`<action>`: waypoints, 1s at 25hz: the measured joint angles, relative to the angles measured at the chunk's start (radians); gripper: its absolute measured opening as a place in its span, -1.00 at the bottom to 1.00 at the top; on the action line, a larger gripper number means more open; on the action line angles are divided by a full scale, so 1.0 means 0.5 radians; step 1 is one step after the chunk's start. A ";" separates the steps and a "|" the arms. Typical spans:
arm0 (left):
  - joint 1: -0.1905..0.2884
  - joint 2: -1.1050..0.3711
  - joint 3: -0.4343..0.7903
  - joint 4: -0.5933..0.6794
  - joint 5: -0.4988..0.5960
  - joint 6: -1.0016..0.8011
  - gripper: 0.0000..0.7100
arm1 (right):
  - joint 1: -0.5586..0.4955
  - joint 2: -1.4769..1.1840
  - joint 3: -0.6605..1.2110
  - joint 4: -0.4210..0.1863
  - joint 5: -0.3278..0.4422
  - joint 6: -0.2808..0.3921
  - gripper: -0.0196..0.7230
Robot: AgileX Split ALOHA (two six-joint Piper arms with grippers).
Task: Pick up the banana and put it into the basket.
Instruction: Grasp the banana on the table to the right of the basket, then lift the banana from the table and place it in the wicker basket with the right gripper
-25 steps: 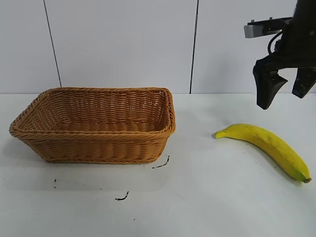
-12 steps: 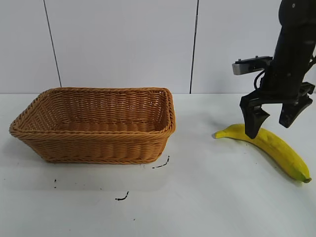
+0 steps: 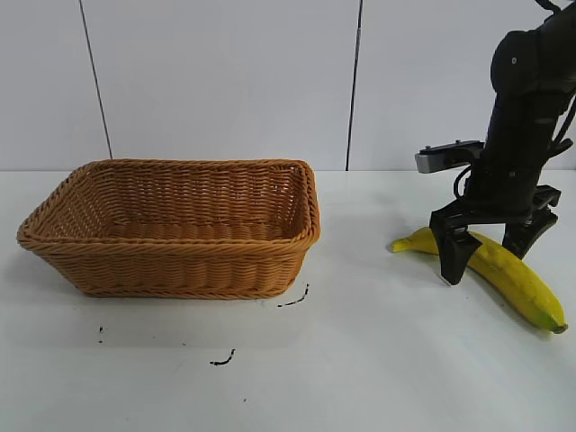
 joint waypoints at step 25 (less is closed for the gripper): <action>0.000 0.000 0.000 0.000 0.000 0.000 0.96 | 0.000 -0.297 -0.702 0.016 0.621 0.055 -0.10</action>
